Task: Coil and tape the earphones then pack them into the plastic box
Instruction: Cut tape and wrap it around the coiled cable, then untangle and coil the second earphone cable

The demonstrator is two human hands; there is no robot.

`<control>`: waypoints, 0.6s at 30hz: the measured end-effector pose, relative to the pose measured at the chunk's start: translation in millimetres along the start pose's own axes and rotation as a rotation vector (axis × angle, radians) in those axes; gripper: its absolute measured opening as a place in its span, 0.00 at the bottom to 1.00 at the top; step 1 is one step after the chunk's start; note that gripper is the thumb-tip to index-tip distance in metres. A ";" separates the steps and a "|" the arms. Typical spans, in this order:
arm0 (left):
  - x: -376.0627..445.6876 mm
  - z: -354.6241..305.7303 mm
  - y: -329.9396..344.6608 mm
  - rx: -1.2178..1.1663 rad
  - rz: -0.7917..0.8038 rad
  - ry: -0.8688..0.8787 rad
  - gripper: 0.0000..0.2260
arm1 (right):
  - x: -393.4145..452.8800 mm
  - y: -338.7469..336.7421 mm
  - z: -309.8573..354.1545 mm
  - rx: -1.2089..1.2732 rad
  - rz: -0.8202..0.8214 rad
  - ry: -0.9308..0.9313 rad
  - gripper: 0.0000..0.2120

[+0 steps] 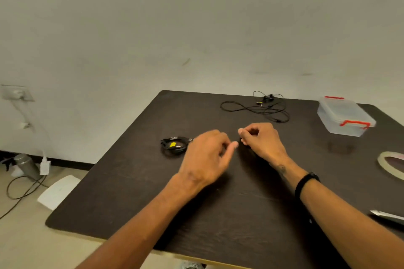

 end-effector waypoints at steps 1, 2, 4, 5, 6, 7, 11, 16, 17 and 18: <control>2.8 -9.1 16.2 -0.022 0.053 -0.009 0.12 | -1.3 -8.3 -6.0 -0.021 -0.010 0.000 0.10; 6.7 -15.5 32.1 -0.052 0.100 -0.044 0.12 | -1.8 -17.0 -12.7 -0.042 -0.025 0.009 0.09; 16.5 -21.6 57.1 -0.095 0.178 -0.152 0.10 | 1.6 -32.6 -26.2 -0.075 -0.078 0.051 0.06; 23.4 -23.8 67.2 -0.110 0.202 -0.207 0.08 | 5.7 -41.1 -33.8 -0.096 -0.117 0.082 0.05; 30.3 -23.9 75.0 -0.123 0.208 -0.260 0.08 | 9.9 -48.0 -40.1 -0.114 -0.150 0.114 0.03; 38.0 -23.6 81.7 -0.129 0.205 -0.309 0.08 | 15.0 -53.9 -46.1 -0.112 -0.173 0.151 0.04; 65.7 -16.2 102.0 -0.053 0.203 -0.424 0.07 | 34.7 -57.9 -64.9 -0.017 -0.173 0.233 0.17; 82.8 -9.2 116.9 -0.026 0.205 -0.441 0.07 | 65.5 -51.9 -73.0 -0.391 -0.144 0.225 0.30; 83.2 -8.2 117.5 -0.031 0.203 -0.443 0.07 | 69.8 -51.2 -73.7 -0.414 -0.145 0.225 0.29; 83.1 -7.1 118.2 -0.044 0.196 -0.441 0.07 | 72.9 -50.2 -74.2 -0.436 -0.152 0.220 0.29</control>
Point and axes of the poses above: each hand's wrist, its own x-axis towards the middle knuckle, its own y-axis out of the palm, z = x × y, the point moved 3 cm from there along x, towards the middle knuckle, and after that the axes turned 1 degree about z, right-handed, at the moved point
